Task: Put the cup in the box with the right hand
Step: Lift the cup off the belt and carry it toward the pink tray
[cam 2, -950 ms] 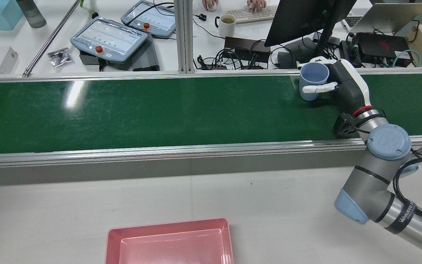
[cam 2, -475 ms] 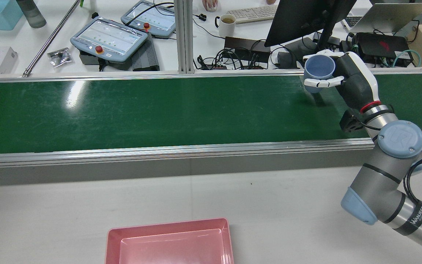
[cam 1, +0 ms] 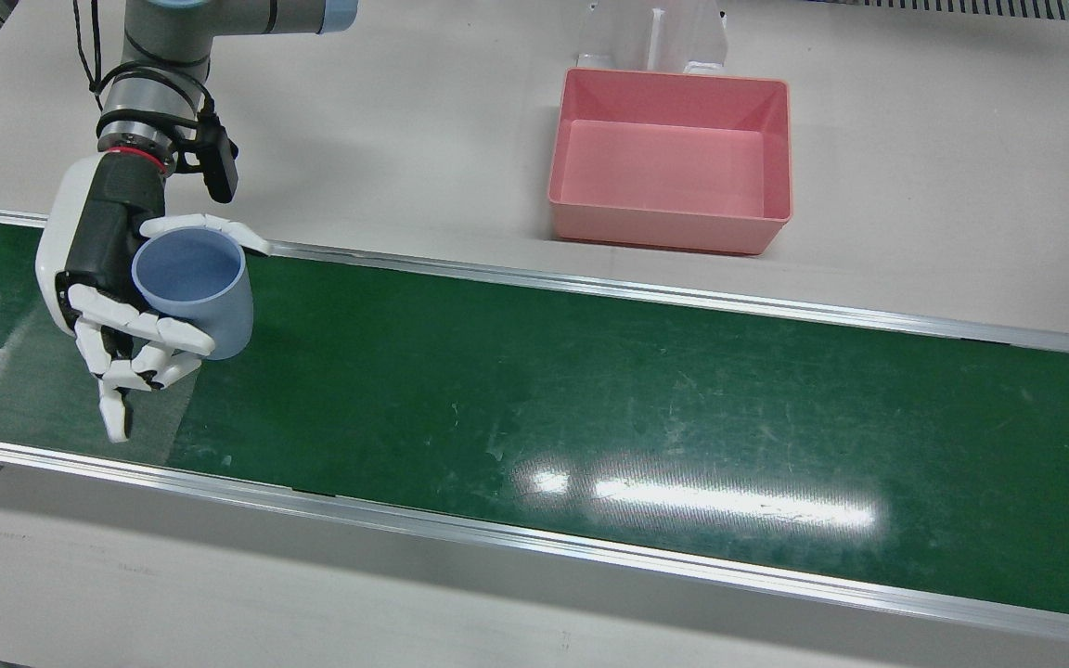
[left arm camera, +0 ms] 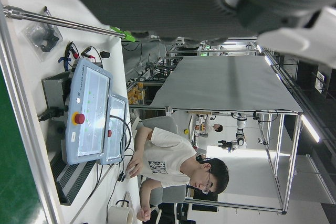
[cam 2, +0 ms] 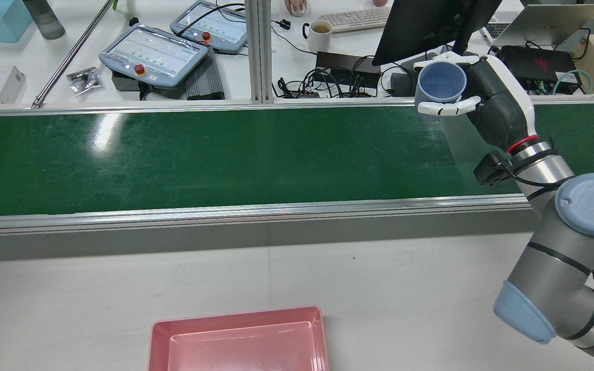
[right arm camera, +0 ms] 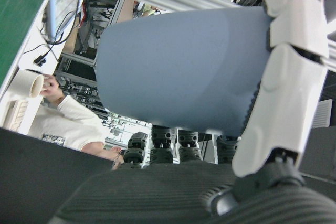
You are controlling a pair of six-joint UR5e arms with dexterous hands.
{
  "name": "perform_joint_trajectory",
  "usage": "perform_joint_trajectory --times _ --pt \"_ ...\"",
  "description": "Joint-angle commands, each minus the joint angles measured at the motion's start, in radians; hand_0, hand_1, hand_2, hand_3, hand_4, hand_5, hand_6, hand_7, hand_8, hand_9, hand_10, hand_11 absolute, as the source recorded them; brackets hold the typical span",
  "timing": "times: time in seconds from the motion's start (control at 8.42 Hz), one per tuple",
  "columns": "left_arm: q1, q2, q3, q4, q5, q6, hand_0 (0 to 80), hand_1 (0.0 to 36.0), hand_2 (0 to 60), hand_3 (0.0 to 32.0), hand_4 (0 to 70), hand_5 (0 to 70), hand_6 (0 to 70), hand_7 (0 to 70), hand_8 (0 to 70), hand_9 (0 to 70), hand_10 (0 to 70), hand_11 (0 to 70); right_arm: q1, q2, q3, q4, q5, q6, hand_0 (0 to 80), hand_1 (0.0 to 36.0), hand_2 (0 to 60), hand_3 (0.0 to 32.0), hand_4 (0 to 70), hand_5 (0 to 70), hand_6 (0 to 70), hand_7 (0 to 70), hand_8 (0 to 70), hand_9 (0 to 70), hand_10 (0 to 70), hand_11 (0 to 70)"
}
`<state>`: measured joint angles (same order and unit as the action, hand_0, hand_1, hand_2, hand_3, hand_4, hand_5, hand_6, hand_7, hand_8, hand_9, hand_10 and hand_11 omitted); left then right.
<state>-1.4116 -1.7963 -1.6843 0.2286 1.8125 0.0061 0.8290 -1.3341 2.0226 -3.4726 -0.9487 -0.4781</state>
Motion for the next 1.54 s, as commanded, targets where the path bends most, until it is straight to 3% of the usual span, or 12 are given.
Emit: perform_joint_trajectory --times 0.0,0.24,0.36,0.71,0.83,1.19,1.31,1.43 --pt "0.000 0.000 0.000 0.002 0.001 0.000 0.0 0.0 0.0 0.0 0.0 0.0 0.0 0.0 0.0 0.0 0.0 0.0 -0.100 0.018 0.157 -0.006 -0.046 -0.073 52.9 22.0 26.2 0.0 45.7 7.4 33.0 70.0 35.6 59.1 10.6 16.2" --pt "0.000 0.000 0.000 0.002 0.001 0.000 0.0 0.0 0.0 0.0 0.0 0.0 0.0 0.0 0.0 0.0 0.0 0.0 -0.152 0.030 0.236 -0.006 -0.154 -0.173 50.9 20.5 28.3 0.0 46.7 7.2 33.4 70.0 37.3 61.1 13.2 19.8" --pt "0.000 0.000 0.000 0.000 0.001 0.000 0.0 0.0 0.0 0.0 0.0 0.0 0.0 0.0 0.0 0.0 0.0 0.0 -0.222 0.038 0.272 -0.006 -0.166 -0.224 50.5 19.8 28.4 0.0 47.9 7.2 33.6 70.0 38.2 62.1 14.2 21.2" --pt "0.000 0.000 0.000 0.000 0.001 0.000 0.0 0.0 0.0 0.0 0.0 0.0 0.0 0.0 0.0 0.0 0.0 0.0 -0.501 0.052 0.314 -0.002 -0.141 -0.469 49.5 17.7 25.7 0.0 48.7 6.7 33.5 70.0 38.0 62.0 15.2 22.4" --pt "0.000 0.000 0.000 0.000 0.001 0.000 0.0 0.0 0.0 0.0 0.0 0.0 0.0 0.0 0.0 0.0 0.0 0.0 -0.572 0.052 0.295 0.001 -0.104 -0.512 49.2 17.5 25.6 0.0 47.8 6.7 33.5 70.0 37.9 61.9 15.1 22.3" --pt "-0.001 0.000 0.000 0.000 0.001 0.000 0.0 0.0 0.0 0.0 0.0 0.0 0.0 0.0 0.0 0.0 0.0 0.0 -0.633 0.059 0.190 0.009 -0.077 -0.547 48.2 15.4 22.2 0.0 45.7 6.4 33.5 70.0 37.7 61.7 16.7 24.4" --pt "-0.001 0.000 -0.002 0.000 0.001 0.000 0.0 0.0 0.0 0.0 0.0 0.0 0.0 0.0 0.0 0.0 0.0 0.0 -0.633 0.059 0.174 0.012 -0.076 -0.545 48.2 15.2 22.8 0.0 51.6 5.9 33.2 70.0 36.4 60.2 15.7 22.8" --pt "-0.001 0.000 -0.002 0.000 0.001 0.000 0.0 0.0 0.0 0.0 0.0 0.0 0.0 0.0 0.0 0.0 0.0 0.0 -0.642 0.068 0.168 0.012 -0.044 -0.545 48.3 11.5 12.1 0.0 61.8 4.2 31.9 70.0 31.6 54.9 11.5 16.6"
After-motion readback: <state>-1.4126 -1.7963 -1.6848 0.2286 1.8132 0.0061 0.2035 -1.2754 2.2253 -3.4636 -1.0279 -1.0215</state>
